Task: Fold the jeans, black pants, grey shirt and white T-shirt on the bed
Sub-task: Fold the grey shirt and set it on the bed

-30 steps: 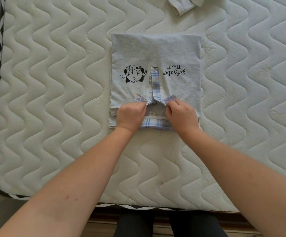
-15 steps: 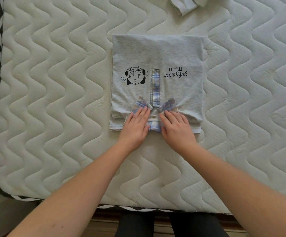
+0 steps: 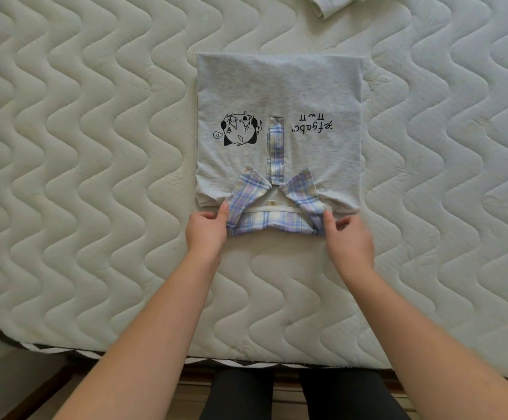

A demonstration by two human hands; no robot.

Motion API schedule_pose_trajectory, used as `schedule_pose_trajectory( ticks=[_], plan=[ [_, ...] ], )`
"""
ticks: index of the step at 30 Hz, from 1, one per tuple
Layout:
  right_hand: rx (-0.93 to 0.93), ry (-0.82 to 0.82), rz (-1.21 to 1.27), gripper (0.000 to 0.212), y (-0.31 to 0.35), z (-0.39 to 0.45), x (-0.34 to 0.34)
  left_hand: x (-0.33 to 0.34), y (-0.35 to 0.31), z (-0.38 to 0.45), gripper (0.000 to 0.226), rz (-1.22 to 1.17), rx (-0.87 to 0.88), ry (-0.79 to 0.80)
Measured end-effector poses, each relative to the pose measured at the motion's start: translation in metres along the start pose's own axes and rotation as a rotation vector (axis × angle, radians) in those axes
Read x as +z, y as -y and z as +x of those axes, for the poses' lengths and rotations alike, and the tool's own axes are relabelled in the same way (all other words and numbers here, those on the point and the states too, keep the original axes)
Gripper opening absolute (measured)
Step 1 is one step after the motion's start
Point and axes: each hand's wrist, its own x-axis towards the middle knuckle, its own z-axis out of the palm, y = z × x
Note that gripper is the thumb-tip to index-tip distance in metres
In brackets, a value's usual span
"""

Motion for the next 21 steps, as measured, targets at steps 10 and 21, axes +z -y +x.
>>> schedule_pose_trajectory(
  ticks=[10, 21],
  plan=[
    [0.185, 0.105, 0.626, 0.026, 0.001, -0.014, 0.013, 0.004, 0.013, -0.022, 0.042, -0.151, 0.07, 0.101],
    [0.058, -0.024, 0.417, 0.019, -0.012, -0.019, 0.007, 0.0, 0.026, -0.019, 0.038, 0.102, 0.275, 0.007]
  ],
)
